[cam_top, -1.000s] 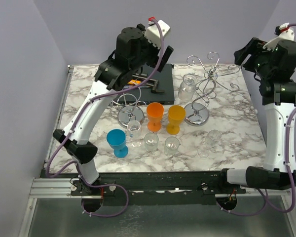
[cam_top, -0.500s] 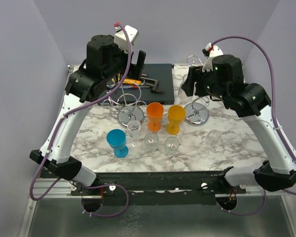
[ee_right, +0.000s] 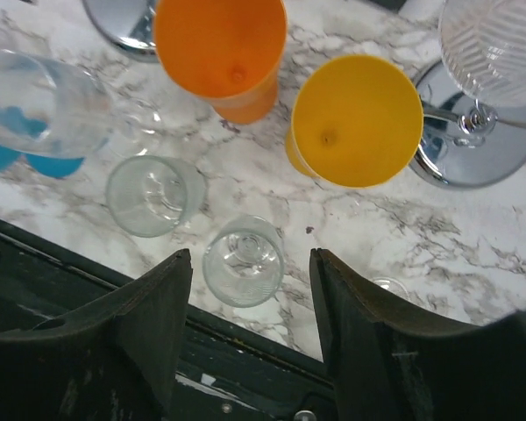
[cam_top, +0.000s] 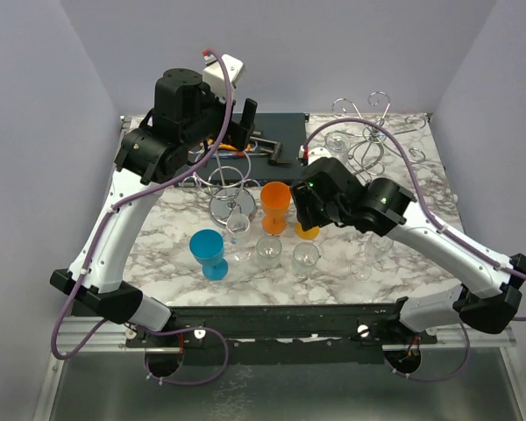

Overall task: Place the wine glass upside down on the wine glass rack
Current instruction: Pick up the wine glass at the center of the board.

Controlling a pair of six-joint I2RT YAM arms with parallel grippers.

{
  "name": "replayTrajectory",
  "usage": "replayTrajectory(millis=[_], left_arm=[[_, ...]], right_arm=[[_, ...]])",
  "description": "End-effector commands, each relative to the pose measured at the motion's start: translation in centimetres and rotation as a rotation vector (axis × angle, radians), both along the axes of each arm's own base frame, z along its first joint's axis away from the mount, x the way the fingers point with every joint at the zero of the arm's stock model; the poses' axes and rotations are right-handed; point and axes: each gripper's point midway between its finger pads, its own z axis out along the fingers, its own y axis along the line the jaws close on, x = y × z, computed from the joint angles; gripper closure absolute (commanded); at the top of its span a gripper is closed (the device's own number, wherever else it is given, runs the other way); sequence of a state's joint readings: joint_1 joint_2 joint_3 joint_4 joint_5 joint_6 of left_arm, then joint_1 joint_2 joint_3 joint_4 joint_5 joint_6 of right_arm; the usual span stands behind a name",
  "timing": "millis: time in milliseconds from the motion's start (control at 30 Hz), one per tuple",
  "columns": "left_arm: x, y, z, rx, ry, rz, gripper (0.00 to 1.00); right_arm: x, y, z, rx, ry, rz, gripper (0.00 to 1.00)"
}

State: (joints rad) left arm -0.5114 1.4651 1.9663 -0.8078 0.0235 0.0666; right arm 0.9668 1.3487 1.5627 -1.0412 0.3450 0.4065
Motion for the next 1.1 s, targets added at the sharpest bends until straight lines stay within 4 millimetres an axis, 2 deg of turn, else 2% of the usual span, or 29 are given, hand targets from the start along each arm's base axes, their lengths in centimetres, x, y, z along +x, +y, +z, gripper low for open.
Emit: replayTrajectory(millis=[0, 167, 433, 733, 1067], left_arm=[[-1.0, 0.3, 0.4, -0.026, 0.008, -0.011, 0.01], [-1.1, 0.0, 0.0, -0.029, 0.02, -0.026, 0.01], [-1.0, -0.3, -0.1, -0.031, 0.027, -0.038, 0.02], [-1.2, -0.3, -0.2, -0.022, 0.027, -0.044, 0.03], [-1.2, -0.2, -0.5, -0.013, 0.03, -0.047, 0.04]], right_arm=[[1.6, 0.2, -1.7, -0.042, -0.078, 0.002, 0.39], [2.8, 0.5, -3.8, -0.078, -0.143, 0.03, 0.4], [5.2, 0.9, -4.3, -0.161, -0.232, 0.039, 0.45], [6.2, 0.9, -7.8, -0.195, -0.174, 0.069, 0.47], [7.0, 0.0, -9.9, -0.239, -0.145, 0.08, 0.57]])
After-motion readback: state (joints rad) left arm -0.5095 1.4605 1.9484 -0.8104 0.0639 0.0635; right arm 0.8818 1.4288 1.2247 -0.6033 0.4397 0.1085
